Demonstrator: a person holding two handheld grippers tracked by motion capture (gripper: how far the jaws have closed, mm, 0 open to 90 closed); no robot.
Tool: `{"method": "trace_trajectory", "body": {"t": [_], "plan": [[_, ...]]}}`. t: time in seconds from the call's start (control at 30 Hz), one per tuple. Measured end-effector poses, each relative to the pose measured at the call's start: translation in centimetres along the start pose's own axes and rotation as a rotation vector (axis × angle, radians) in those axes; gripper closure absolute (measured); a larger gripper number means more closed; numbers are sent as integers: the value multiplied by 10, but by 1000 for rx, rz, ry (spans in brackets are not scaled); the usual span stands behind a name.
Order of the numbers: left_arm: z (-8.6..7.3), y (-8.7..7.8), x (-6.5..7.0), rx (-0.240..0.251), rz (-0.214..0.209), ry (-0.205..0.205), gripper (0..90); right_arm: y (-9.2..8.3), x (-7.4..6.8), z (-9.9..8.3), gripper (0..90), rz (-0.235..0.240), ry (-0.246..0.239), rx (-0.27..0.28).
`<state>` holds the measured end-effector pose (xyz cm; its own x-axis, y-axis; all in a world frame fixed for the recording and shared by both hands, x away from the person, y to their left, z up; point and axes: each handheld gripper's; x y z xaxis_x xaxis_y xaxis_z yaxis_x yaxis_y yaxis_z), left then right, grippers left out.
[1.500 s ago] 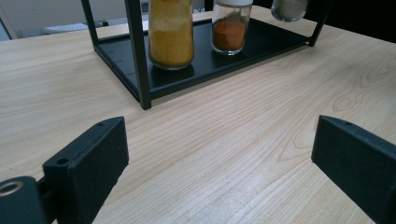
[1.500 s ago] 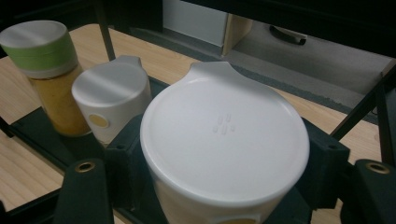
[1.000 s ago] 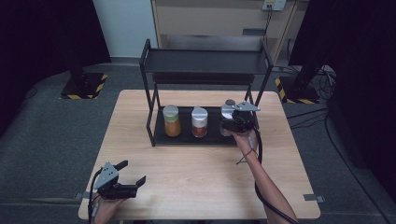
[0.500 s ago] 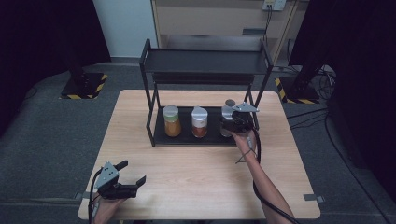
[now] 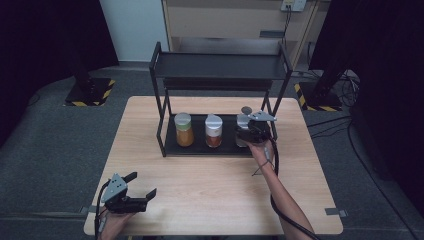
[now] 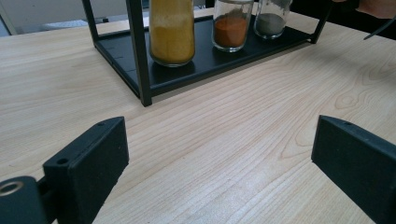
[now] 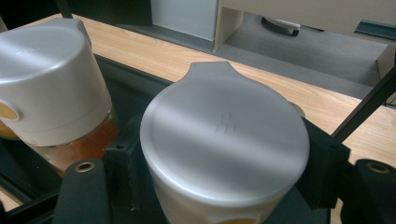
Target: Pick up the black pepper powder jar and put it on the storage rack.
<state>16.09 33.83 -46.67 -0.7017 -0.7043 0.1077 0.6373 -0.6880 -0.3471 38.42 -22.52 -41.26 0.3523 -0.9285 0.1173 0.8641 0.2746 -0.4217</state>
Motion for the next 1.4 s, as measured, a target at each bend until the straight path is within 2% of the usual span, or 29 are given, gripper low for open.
{"method": "trace_trajectory", "body": {"t": [0.13, 0.3, 0.43, 0.57, 0.67, 1.0, 1.2, 1.4], "plan": [[0, 0, 0, -1, -1, 0, 35, 0, 3, -4, 308, 6, 13, 7], [0, 0, 0, -2, 0, 0, 35, 0, 3, -6, 296, 8, -1, 13], [0, 0, 0, -1, 1, 0, 35, 3, 4, -7, 247, 14, -5, -9], [0, 1, -1, -2, -1, -1, 35, -1, 3, -11, 180, 21, -8, 18], [0, 1, 0, -4, -1, 3, 35, -4, -1, -9, 147, 5, -42, 32], [0, 1, 0, -3, -2, 3, 36, -15, 4, 0, 131, 15, -36, 61], [1, 1, 0, -6, -4, 6, 36, -29, 9, 9, 129, 39, -49, 96], [1, 1, 0, -7, -6, 6, 36, -45, 16, 20, 130, 89, -54, 125]]}}
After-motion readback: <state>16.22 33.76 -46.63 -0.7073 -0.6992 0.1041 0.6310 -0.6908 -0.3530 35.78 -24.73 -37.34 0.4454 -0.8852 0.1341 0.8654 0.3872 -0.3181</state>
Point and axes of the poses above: each handheld gripper's, and its own axes: y roughly forward along the jaws, z roughly out of its top, x roughly to its right, and after that the axes turned 11 degrees about -z, right-handed
